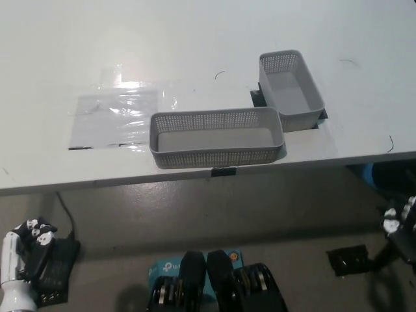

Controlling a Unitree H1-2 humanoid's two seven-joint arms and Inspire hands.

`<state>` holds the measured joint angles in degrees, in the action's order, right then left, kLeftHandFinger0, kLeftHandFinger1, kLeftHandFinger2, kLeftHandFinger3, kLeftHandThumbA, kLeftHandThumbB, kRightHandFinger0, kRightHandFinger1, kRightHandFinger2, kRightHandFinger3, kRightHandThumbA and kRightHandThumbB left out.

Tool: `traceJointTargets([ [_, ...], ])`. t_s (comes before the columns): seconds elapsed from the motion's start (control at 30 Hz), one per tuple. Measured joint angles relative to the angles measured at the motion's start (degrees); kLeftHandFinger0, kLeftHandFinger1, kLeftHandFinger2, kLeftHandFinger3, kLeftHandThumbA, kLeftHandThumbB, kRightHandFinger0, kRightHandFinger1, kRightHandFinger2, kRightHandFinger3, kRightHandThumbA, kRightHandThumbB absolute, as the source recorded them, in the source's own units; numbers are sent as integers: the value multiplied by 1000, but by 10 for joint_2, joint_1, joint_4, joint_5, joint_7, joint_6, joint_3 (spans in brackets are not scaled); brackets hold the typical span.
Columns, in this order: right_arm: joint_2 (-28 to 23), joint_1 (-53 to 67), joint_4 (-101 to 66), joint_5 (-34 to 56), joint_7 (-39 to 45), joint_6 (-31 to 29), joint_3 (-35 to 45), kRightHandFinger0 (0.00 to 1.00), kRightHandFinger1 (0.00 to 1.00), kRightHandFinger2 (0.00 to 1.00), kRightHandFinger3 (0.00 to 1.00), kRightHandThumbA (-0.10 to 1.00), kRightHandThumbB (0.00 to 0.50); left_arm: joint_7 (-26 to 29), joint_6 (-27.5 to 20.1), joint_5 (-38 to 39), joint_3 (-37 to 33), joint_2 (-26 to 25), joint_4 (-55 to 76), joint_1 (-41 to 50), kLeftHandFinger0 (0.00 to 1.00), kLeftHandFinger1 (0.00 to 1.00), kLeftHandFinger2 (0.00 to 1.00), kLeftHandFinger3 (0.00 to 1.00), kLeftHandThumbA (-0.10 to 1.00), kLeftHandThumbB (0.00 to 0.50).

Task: The robot uses its right hand to pick up the grey box kept on the middle on the desk and place it on top of another box next to it in a right angle

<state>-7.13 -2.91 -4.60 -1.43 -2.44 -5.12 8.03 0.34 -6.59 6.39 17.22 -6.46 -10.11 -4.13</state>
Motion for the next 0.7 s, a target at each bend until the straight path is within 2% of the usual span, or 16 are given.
traceJointTargets([
  [0.07,-9,-10,-29,-5,3,9,-3,624,603,701,1000,205,250,0,0,0,0,-2,1,0,0,69,175,334,676,477],
  [0.17,-41,-39,-68,-17,16,28,-16,679,694,794,1000,346,321,0,0,0,0,-3,2,1,0,52,161,328,706,500],
  [0.23,-74,-69,-97,-29,29,49,-30,717,736,814,1000,369,342,0,0,0,0,-4,2,3,0,48,154,315,705,500],
  [0.27,-89,-87,-106,-34,34,57,-36,715,738,812,1000,385,374,0,0,0,0,-5,2,4,0,50,156,312,705,500],
  [0.37,-122,-132,-118,-46,52,82,-56,696,741,822,1000,393,386,0,1,0,-1,-7,2,6,0,54,161,318,706,500],
  [0.4,-133,-149,-121,-50,59,91,-66,764,816,880,1000,374,400,0,1,0,-2,-7,2,7,0,23,138,307,715,500],
  [0.43,-140,-162,-122,-56,67,101,-77,776,815,888,1000,371,407,0,1,0,-2,-8,3,8,0,15,128,304,719,500],
  [0.5,-153,-184,-122,-67,82,115,-100,893,861,941,1000,390,412,0,1,0,-3,-10,3,10,0,9,122,298,723,500],
  [0.6,-167,-216,-116,-82,104,135,-129,929,891,950,1000,401,411,-1,2,0,-4,-13,3,10,0,0,119,305,737,500],
  [0.7,-177,-238,-101,-94,119,146,-144,943,907,958,1000,340,405,-2,2,0,-5,-14,3,10,0,0,96,279,741,500],
])
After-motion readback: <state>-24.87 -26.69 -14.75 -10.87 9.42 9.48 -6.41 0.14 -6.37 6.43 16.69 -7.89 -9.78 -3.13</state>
